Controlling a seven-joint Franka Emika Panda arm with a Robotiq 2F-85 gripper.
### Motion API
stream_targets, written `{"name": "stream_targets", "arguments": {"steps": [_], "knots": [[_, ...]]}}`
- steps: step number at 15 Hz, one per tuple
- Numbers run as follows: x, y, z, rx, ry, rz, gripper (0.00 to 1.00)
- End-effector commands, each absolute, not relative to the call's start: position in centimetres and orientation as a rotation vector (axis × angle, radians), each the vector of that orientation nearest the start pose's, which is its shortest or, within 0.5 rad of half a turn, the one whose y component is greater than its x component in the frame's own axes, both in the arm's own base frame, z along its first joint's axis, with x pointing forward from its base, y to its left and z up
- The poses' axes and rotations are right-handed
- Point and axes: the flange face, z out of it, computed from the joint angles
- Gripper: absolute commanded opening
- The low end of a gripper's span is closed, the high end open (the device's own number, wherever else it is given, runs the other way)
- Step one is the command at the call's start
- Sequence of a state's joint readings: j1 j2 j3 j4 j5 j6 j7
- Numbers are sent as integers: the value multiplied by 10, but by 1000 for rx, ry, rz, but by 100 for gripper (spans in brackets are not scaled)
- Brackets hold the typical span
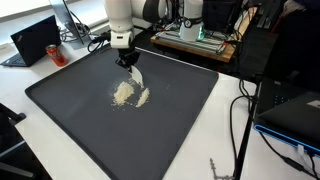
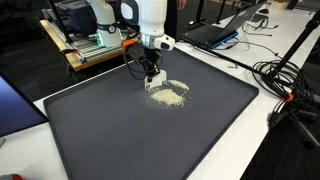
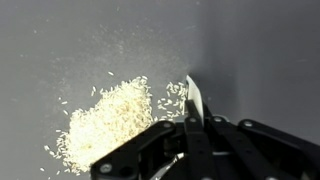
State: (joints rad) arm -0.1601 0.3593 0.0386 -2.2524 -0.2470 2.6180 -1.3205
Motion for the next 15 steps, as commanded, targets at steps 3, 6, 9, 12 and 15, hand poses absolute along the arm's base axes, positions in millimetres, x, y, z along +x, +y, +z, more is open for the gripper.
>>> {"name": "stream_targets", "arguments": {"steps": [3,6,9,12,15], "knots": [[528,-55,213,-2411,-2087,91,1],[540,-46,236,-2446,-2049,-27,1],[543,-37,256,-2473,-2064,-65,1],[538,-25,271,-2522,-2111,-40,1],[532,-6,282,-2584,-2131,0,1]]}}
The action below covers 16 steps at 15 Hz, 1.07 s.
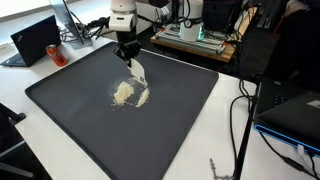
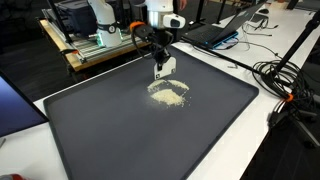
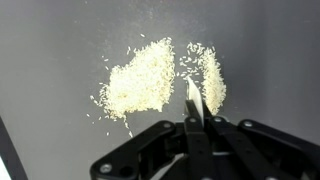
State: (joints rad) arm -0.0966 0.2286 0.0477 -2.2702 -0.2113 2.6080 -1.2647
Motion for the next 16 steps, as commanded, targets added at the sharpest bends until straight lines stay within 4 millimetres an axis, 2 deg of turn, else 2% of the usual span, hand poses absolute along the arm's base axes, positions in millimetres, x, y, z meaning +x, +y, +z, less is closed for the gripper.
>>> {"name": "stream_targets", "arguments": {"steps": [1,5,8,16], "knots": [[528,3,284,-2594,-2139,19,1],[514,47,286,-2610,-2208,51,1],[500,81,282,-2581,-2327,61,1],[456,167,255,-2427,-2703,93,1]]}}
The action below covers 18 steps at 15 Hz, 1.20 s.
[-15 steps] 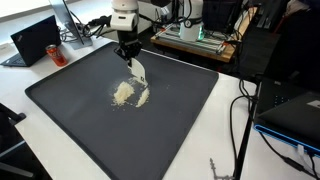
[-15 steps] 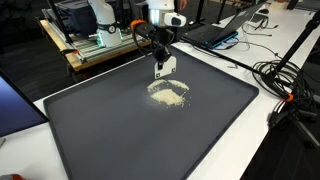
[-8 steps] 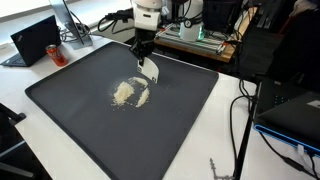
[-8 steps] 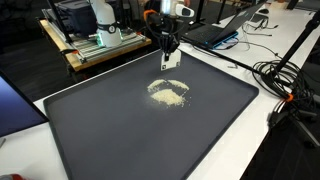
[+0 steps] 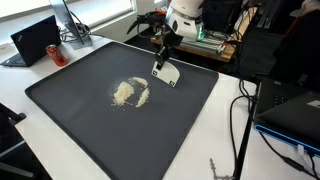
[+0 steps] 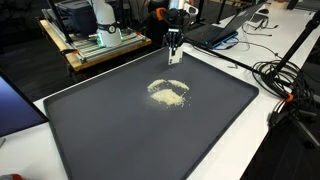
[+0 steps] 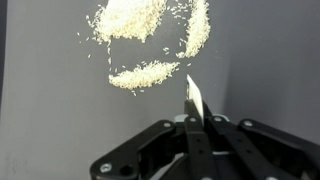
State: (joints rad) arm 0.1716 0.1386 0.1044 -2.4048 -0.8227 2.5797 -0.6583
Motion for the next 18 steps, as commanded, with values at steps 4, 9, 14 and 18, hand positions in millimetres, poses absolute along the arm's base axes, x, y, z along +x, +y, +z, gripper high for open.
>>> {"name": "stream_targets", "arguments": {"steps": [4,9,14,18], "knots": [[444,191,250,1708,1965,-58,1],[455,196,251,1792,1958,-88,1],[493,179,262,2114,1817,-153,1],[526,169,285,2414,1644,-149,1]]}}
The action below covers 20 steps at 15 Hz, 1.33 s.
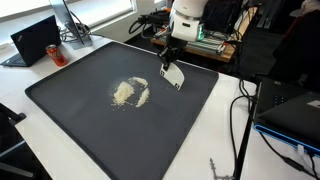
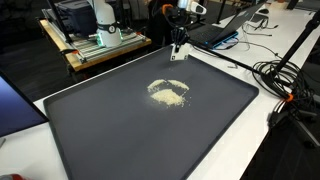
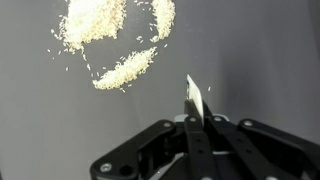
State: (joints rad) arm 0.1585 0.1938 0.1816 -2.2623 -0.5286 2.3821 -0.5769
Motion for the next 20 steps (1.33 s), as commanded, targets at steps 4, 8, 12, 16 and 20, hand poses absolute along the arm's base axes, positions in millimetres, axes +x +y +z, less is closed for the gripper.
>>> {"name": "stream_targets", "arguments": {"steps": [4,8,12,16,20], "knots": [[557,154,316,-2860,-1551,35,1],[583,126,341,-2950,-1267,-63,1],[593,92,362,-3072,-1093,-240,1],[597,90,358,-3049,-1104,-217,4],[598,81,359,-3108,-1071,-191,1]]}}
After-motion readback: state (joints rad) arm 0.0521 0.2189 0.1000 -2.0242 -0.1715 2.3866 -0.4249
